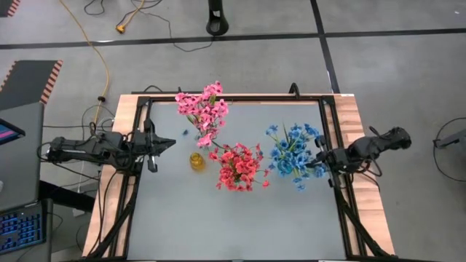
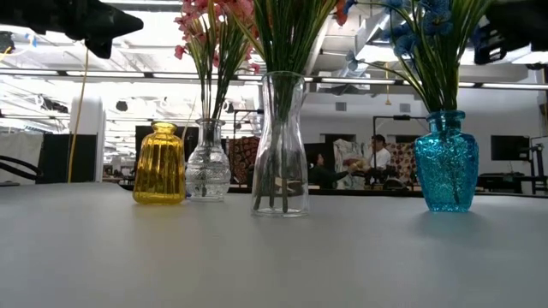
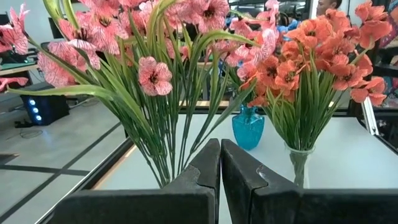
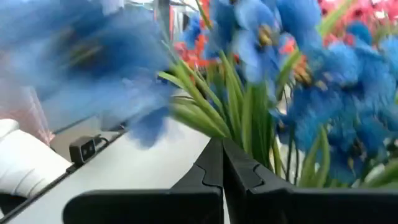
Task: Sort flowers into vase by color
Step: Return to Home Position
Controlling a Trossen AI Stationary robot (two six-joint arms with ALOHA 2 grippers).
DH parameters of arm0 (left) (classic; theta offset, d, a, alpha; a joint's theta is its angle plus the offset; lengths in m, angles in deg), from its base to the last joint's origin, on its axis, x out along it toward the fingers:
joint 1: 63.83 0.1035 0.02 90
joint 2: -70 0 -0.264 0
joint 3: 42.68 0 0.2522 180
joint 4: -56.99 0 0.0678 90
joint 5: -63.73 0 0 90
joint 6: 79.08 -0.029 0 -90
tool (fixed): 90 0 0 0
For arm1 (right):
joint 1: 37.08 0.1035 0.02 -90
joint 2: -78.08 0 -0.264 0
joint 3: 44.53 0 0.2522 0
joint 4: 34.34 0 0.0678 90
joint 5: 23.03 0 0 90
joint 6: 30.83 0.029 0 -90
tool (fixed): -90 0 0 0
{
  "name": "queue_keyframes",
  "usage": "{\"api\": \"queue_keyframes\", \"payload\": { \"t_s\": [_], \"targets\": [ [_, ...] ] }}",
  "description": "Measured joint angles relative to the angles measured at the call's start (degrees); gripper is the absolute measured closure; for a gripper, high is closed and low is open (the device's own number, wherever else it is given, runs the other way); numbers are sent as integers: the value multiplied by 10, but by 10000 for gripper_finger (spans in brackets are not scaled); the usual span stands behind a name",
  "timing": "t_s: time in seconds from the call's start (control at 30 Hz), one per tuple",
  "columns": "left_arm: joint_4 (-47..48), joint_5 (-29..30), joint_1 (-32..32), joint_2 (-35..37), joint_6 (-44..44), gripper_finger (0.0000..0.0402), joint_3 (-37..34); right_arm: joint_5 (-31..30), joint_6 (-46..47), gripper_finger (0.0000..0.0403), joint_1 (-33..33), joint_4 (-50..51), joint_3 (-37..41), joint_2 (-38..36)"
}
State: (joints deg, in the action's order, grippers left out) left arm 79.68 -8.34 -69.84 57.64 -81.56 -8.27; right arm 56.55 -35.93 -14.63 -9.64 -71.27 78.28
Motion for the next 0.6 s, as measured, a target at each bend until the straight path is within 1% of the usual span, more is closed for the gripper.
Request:
{"api": "queue_keyframes", "payload": {
  "t_s": [0.2, 0.4, 0.6],
  "targets": [
    [9, 8, 0, 0, -2, 400, 0, -10, 47, 381, -21, 43, 0, 0],
    [13, 9, 0, 0, -28, 400, 0, -18, 68, 380, -36, 68, 1, 0],
    [26, 14, 0, 0, -26, 400, 0, -19, 105, 380, -48, 34, 40, 0]
  ]
}}
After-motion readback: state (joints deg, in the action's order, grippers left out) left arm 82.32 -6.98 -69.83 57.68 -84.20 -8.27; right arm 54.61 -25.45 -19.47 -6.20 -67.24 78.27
